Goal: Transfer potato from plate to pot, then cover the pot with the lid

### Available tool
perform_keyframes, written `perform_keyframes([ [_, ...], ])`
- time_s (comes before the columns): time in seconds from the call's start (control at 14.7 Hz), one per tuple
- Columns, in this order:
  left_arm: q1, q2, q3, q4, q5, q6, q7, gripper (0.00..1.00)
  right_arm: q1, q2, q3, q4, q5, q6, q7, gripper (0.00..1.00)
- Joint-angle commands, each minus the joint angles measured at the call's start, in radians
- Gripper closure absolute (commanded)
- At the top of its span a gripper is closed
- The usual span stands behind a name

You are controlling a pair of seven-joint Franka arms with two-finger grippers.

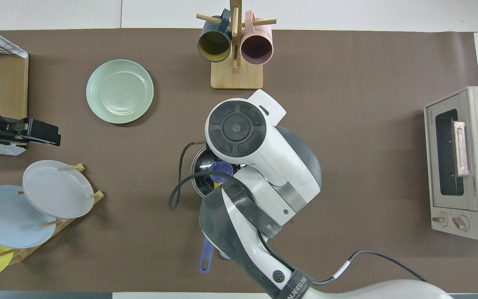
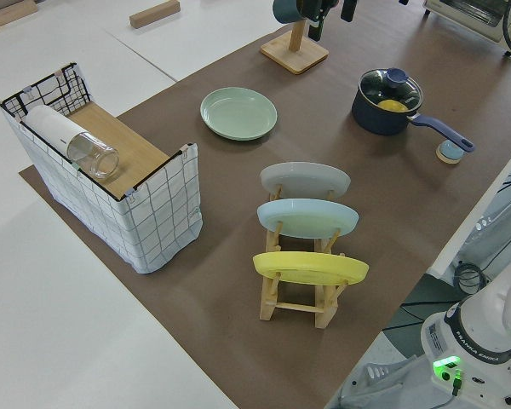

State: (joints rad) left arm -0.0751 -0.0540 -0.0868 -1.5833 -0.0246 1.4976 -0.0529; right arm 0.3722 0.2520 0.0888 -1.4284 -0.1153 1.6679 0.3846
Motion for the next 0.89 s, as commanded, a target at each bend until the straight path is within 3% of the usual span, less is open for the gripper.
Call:
perform_keyframes([
  [0.0, -0.006, -0.026, 0.004, -0.032, 0.012, 0.026, -0.002, 0.0, -0.126, -0.095, 0.011, -0.007, 0.028, -0.115, -0.189, 0.0],
  [0.14, -0.006, -0.026, 0.004, -0.032, 0.012, 0.024, -0.004, 0.0, -0.203, -0.135, 0.002, -0.009, 0.043, -0.181, -0.307, 0.0],
  [0.34, -0.008, -0.026, 0.004, -0.032, 0.012, 0.024, -0.004, 0.0, -0.217, -0.226, -0.079, -0.124, 0.043, -0.183, -0.386, 0.0],
  [0.82, -0.011, -0.039, -0.005, -0.024, 0.014, 0.013, -0.002, 0.0, -0.282, -0.27, -0.129, -0.217, 0.043, -0.149, -0.454, 0.0],
])
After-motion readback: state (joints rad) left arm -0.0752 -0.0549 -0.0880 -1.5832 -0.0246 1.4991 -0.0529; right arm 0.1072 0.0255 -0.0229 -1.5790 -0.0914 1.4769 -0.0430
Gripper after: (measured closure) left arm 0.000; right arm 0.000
